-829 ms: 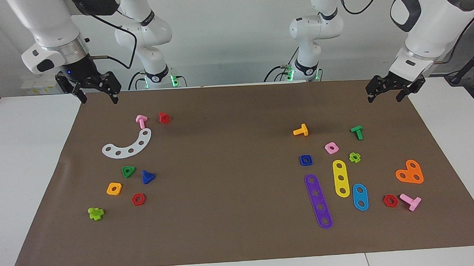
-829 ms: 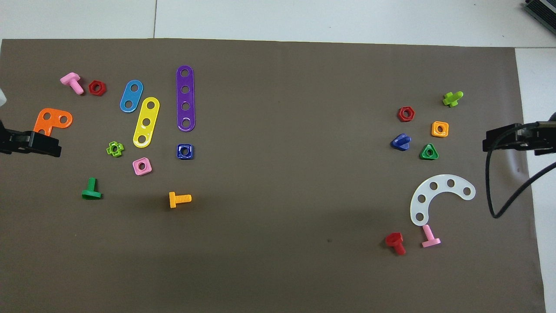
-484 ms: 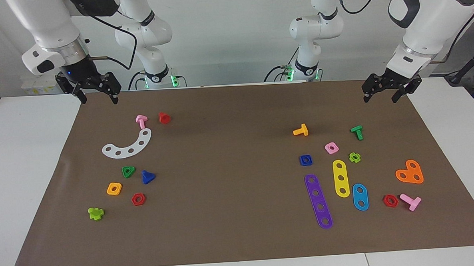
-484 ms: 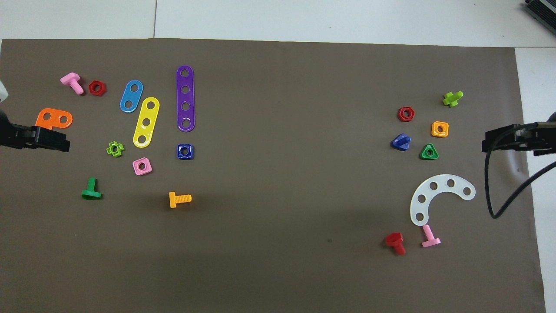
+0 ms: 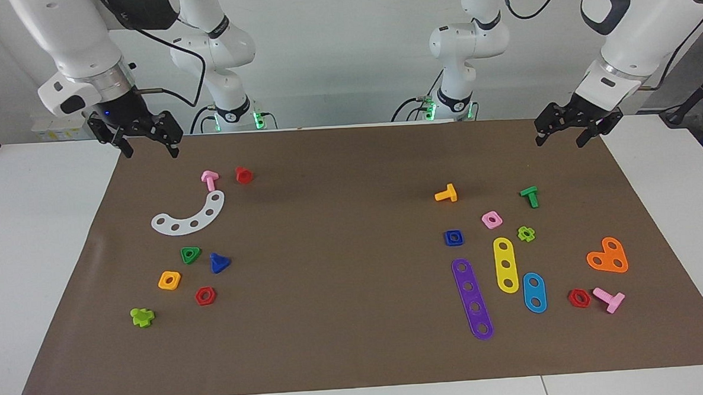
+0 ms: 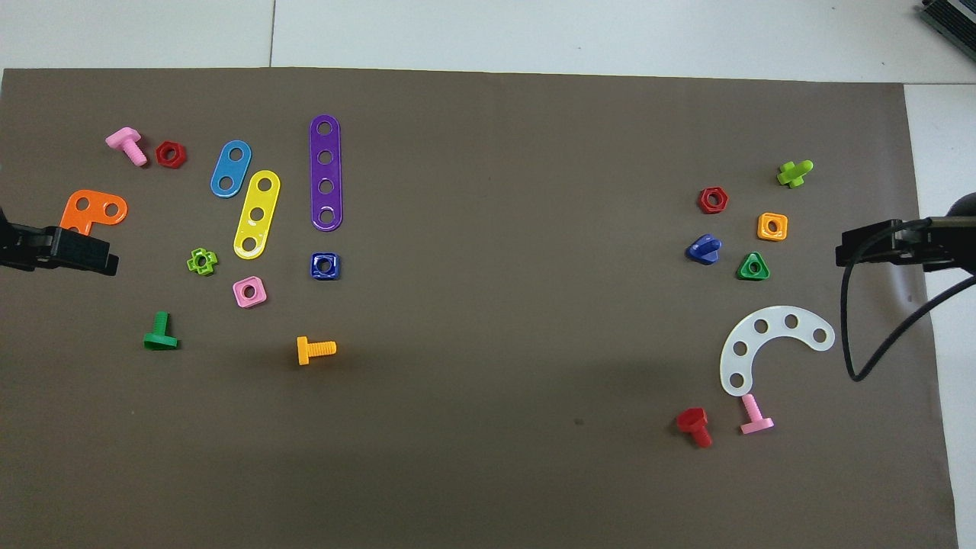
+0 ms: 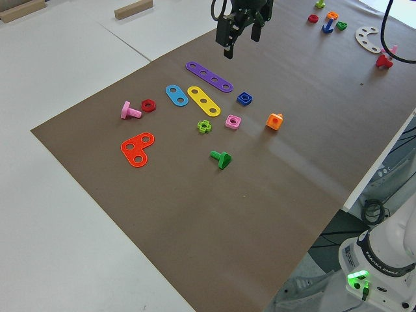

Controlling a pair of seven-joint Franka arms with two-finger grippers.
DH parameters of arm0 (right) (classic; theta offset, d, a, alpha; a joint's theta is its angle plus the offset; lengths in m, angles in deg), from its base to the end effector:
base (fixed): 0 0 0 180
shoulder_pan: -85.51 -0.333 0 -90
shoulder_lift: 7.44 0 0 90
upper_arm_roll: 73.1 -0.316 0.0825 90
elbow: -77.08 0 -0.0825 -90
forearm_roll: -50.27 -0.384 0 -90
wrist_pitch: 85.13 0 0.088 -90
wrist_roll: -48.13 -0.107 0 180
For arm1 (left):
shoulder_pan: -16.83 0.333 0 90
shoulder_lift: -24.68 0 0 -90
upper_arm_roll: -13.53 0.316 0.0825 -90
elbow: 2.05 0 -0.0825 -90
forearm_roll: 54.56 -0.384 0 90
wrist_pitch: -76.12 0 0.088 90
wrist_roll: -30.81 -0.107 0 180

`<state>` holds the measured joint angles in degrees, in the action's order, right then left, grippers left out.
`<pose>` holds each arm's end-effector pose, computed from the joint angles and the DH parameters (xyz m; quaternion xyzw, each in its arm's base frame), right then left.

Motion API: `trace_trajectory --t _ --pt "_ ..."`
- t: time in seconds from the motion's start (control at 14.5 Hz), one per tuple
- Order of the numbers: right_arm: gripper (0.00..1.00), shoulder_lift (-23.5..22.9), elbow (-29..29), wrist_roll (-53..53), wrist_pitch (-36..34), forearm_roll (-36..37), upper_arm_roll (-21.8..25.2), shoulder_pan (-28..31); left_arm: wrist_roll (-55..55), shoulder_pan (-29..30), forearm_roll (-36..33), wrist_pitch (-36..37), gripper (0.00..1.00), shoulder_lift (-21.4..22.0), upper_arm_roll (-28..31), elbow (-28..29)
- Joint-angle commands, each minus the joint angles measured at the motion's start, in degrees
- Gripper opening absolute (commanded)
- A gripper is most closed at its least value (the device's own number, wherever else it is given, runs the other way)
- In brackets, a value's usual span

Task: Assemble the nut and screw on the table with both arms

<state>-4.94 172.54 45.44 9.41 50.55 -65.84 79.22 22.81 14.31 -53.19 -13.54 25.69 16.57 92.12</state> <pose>0.5473 -0.0112 0.6101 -0.9994 0.0317 -0.0136 0.0005 0.5462 0.0026 0.5995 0.9973 -0.0649 -0.0295 0.0147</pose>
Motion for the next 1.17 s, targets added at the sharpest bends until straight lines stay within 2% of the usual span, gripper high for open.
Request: trace_trajectory --t 0.0,0.35,0.48,0.69,0.83,1.04,1.11 --pt "1.0 -5.2 1.1 3.4 5.6 -1.5 0.0 0.7 0.1 -0.4 -4.4 3.7 0.99 -0.2 -0.4 -2.6" --pt "1.0 -15.4 3.6 8.8 20.4 -3.1 -0.6 -0.3 0.4 -0.2 -4.2 2.6 1.0 0.0 -0.4 -2.1" --pt "1.0 -15.9 11.6 12.0 31.2 -5.2 -0.7 -0.8 0.3 0.0 -4.2 2.7 1.0 0.0 -0.4 -2.6" --pt "0.98 -17.3 17.5 12.4 39.1 -5.4 -0.6 -3.0 0.3 -0.2 -4.2 2.7 1.0 0.0 -0.3 -2.4" --pt "0.89 -17.8 19.1 12.8 41.0 -5.4 -0.6 -3.2 0.4 -0.3 -4.2 3.3 1.0 0.1 -0.4 -2.4" --pt "0.6 -17.8 21.4 17.3 42.9 -5.4 -0.6 -2.4 0.3 -0.4 -4.1 3.4 1.0 0.6 -0.5 -2.4" --pt "0.54 -17.8 22.2 17.4 44.2 -5.4 -0.6 -2.4 0.3 -0.4 -3.8 3.7 1.0 0.6 -0.5 -2.5"
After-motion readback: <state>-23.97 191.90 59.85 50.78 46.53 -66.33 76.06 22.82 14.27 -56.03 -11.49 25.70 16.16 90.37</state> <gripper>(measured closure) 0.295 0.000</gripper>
